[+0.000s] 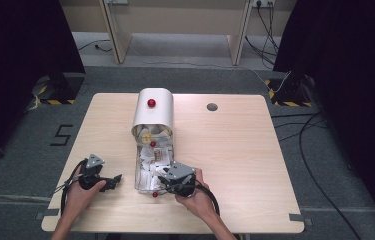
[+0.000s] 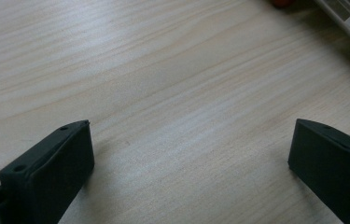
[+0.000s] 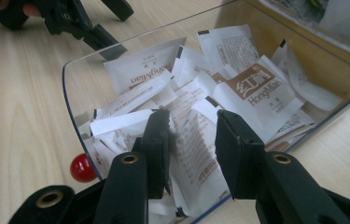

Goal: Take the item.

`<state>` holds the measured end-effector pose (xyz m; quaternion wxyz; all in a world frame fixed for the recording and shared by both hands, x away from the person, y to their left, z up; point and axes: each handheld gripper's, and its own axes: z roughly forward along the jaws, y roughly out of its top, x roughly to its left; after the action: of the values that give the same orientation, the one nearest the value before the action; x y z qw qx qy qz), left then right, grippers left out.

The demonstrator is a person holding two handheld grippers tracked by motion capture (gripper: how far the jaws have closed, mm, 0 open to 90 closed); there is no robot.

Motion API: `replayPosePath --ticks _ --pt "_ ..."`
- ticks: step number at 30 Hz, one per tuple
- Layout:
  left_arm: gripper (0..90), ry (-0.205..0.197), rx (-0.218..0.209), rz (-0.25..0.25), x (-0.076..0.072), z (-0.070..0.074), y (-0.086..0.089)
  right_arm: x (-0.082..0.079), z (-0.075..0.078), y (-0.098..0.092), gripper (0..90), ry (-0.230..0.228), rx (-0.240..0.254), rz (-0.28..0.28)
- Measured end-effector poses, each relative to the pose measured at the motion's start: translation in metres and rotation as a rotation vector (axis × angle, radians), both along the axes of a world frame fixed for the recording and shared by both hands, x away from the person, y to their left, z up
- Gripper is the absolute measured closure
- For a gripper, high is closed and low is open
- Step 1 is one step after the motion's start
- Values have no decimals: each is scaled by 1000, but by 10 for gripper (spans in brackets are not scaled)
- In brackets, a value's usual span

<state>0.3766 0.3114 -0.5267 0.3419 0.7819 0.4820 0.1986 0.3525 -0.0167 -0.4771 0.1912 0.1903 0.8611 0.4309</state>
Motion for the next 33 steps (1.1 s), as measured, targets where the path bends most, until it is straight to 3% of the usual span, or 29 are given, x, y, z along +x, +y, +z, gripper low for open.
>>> replayPosePath --ticks 3,7,11,14,16,17,21,33 --pt "0 0 -1 -1 0 0 0 -3 1 3 660 -14 -44 24" --pt "0 0 0 0 0 0 0 -3 -4 5 680 -12 -60 16" --pt "0 0 0 0 0 0 0 1 -5 0 806 -3 -30 6" --pt "0 0 -1 -1 0 0 0 0 -2 -2 842 -13 -13 2" --pt "0 0 0 0 0 0 0 0 0 -3 846 -15 -2 4" --pt "0 0 0 0 0 0 0 0 2 -4 849 7 41 12" --pt "0 0 0 0 0 0 0 1 7 -9 848 30 97 15" --pt "0 0 -1 -1 0 0 0 1 23 -21 845 6 151 -5"
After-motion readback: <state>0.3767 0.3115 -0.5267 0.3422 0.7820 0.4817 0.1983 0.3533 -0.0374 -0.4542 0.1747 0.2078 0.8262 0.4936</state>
